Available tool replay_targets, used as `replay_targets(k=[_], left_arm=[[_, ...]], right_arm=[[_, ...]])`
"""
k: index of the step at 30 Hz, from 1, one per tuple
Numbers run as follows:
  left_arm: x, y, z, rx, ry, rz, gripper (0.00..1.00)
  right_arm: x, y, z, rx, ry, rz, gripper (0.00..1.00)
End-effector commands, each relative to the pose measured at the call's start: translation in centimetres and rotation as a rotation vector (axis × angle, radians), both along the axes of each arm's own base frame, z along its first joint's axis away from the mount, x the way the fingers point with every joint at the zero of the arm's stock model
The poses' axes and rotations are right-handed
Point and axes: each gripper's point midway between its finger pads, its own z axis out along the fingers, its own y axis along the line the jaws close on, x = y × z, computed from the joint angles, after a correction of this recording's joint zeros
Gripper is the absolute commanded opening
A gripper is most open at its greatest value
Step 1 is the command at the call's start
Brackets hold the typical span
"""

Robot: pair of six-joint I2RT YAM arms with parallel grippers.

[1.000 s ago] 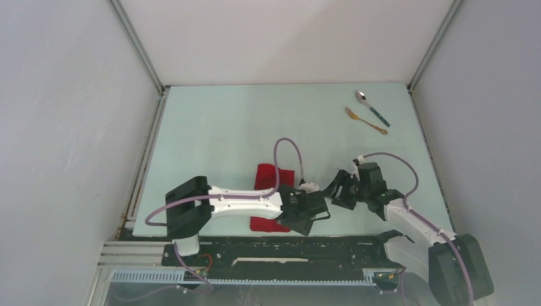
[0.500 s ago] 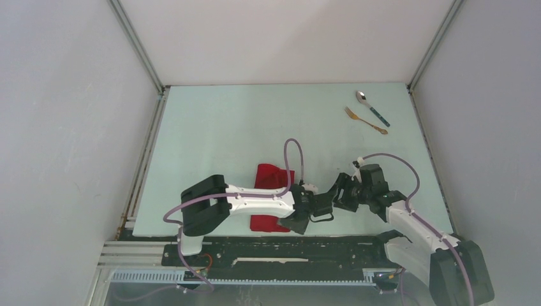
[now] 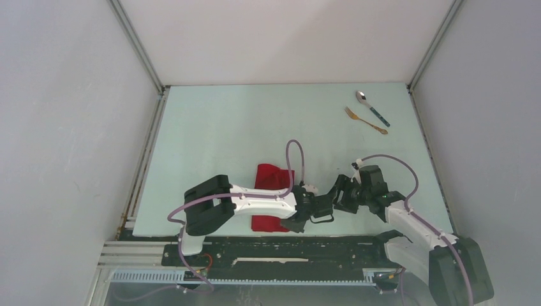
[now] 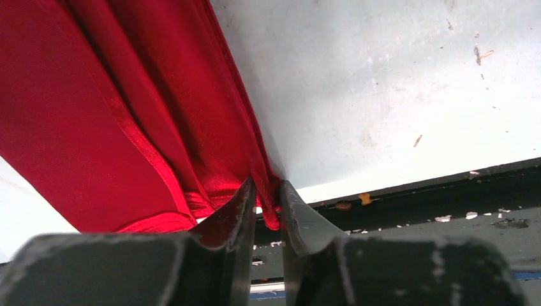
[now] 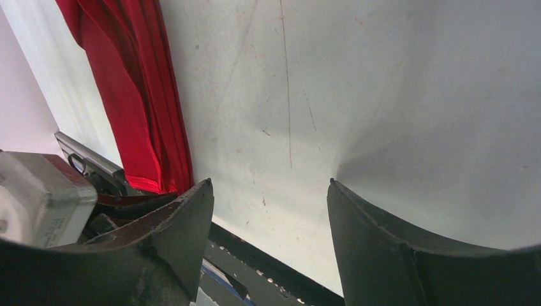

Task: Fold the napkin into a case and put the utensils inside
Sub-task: Pick up the 2/3-rectangle-folded napkin from the center of the board.

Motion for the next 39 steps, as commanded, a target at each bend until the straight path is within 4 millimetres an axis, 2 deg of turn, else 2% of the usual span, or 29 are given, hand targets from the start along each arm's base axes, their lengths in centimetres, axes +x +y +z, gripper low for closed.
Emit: replay_targets(k=[1, 4, 11, 15, 21, 29, 35, 39], left_arm=[[1.3, 0.6, 0.2, -0.005, -0.064, 0.008, 0.14], [1.5, 0.1, 1.6, -0.082, -0.068, -0.002, 0.05], [2.0, 0.2, 4.8, -0.275, -0.073, 0.010, 0.00], [1.9, 0.5, 5.2, -0.313, -0.072, 0.012, 0.00], [1.8, 0.8, 5.4, -0.330, -0.070, 0.007, 0.00], [1.7, 0.9, 6.0, -0.360, -0.076, 0.003, 0.00], [1.6, 0.8, 6.0, -0.371, -0.076, 0.002, 0.00], [1.6, 0.6, 6.0, -0.376, -0.072, 0.001, 0.00]], right_arm=[[0.0, 0.7, -0.1, 0.029, -0.013, 0.044, 0.75], [-0.1, 1.7, 0.1, 0.084, 0.005, 0.077, 0.79], [1.6, 5.0, 0.9, 0.231, 0.005, 0.130, 0.87], [2.6, 7.6, 1.2, 0.322, 0.031, 0.148, 0.93], [3.7, 10.9, 0.9, 0.410, 0.079, 0.137, 0.94], [4.5, 12.8, -0.4, 0.433, 0.113, 0.117, 0.80], [6.2, 12.7, -1.2, 0.402, 0.094, 0.096, 0.69], [7.8, 12.2, -1.3, 0.386, 0.073, 0.077, 0.65]])
